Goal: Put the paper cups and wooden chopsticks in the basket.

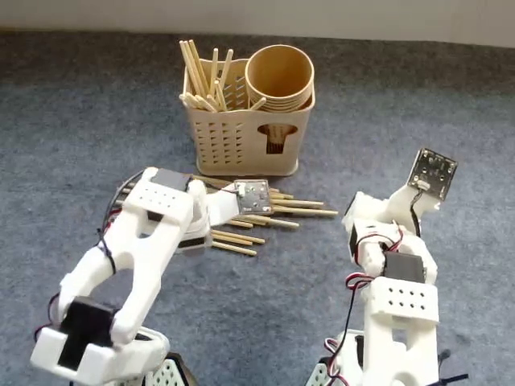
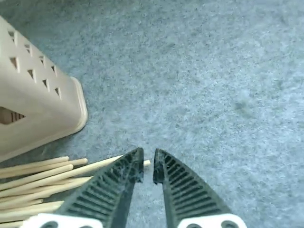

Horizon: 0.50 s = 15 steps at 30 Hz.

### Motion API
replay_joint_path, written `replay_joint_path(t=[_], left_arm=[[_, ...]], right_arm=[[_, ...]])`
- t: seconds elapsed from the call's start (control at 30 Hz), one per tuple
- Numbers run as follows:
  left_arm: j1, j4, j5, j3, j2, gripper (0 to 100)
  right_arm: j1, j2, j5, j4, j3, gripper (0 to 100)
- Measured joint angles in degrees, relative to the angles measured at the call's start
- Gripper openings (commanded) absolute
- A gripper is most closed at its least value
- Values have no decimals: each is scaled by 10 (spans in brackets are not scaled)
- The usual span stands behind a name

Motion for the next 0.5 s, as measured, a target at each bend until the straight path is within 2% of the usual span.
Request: replay_joint_path(t=[0.37, 0.5], left_arm=[[1, -3, 0, -119, 179, 143], [1, -2, 0, -138, 214, 87]], right_arm=[[-4, 1, 0, -32, 11, 49], [-4, 1, 0, -32, 11, 49]])
